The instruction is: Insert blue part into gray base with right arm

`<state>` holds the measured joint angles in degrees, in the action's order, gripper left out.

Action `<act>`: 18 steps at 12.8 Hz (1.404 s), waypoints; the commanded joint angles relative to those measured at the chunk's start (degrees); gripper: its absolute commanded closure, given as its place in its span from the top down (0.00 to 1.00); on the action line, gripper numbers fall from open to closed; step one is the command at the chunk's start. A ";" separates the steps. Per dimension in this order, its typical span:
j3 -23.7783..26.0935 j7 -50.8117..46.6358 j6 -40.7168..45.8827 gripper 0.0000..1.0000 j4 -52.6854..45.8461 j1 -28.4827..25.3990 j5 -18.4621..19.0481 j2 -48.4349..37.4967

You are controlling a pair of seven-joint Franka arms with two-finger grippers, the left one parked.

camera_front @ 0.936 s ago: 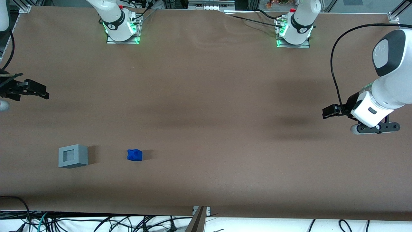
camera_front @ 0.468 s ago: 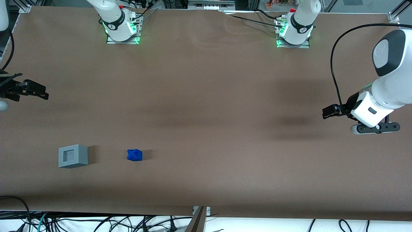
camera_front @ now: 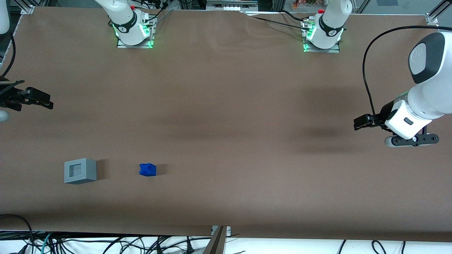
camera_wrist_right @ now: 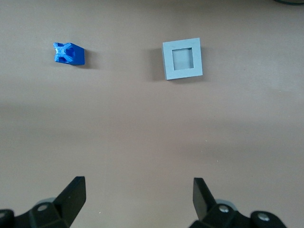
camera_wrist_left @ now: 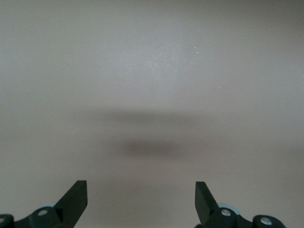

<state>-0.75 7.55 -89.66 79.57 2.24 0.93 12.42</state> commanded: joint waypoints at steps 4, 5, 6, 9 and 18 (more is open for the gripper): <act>0.40 -0.52 0.10 1.00 -1.17 0.39 0.57 0.50; 0.40 -0.61 0.10 1.00 -1.26 0.48 0.57 0.50; 0.40 -0.61 0.10 1.00 -1.17 0.39 0.57 0.50; 0.40 -0.61 0.10 1.00 -1.17 0.39 0.57 0.50; 0.84 -0.44 -1.74 1.00 -1.17 -0.31 2.40 2.96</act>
<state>-0.70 7.38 -90.53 79.57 2.18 1.26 13.63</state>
